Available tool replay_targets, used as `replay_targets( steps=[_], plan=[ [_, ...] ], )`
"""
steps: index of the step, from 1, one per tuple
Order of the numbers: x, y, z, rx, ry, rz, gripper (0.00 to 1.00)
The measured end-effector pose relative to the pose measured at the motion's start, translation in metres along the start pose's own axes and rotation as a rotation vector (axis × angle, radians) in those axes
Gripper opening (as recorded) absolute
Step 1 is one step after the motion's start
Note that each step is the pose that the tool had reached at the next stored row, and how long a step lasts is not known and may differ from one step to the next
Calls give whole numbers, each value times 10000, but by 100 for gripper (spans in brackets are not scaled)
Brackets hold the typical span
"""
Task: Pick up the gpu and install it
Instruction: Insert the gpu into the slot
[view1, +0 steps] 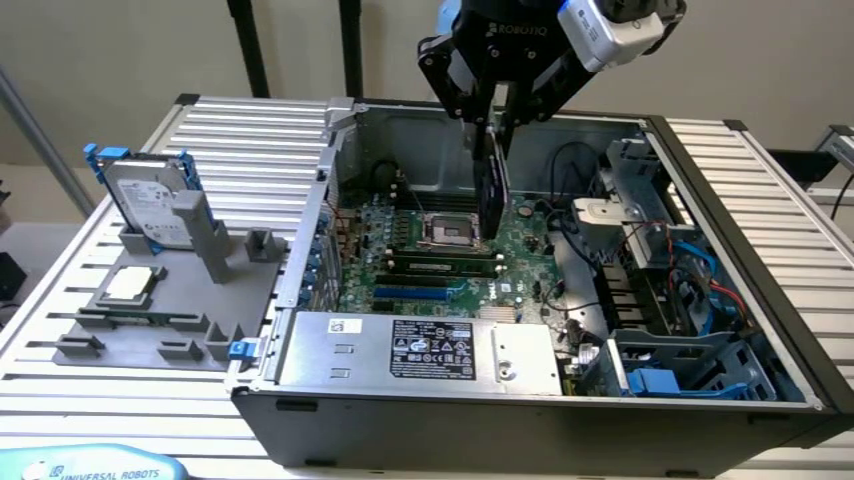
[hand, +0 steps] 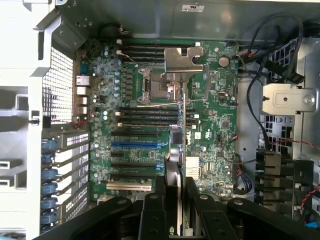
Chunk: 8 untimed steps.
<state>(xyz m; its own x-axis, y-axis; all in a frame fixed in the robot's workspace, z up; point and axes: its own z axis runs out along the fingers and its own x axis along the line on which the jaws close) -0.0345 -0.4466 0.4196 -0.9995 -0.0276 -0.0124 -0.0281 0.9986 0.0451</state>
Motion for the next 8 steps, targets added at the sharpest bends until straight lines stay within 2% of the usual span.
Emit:
replay_targets(
  steps=[8],
  plan=[
    [1,-4,76,-18,66,-1454,27]
  ],
)
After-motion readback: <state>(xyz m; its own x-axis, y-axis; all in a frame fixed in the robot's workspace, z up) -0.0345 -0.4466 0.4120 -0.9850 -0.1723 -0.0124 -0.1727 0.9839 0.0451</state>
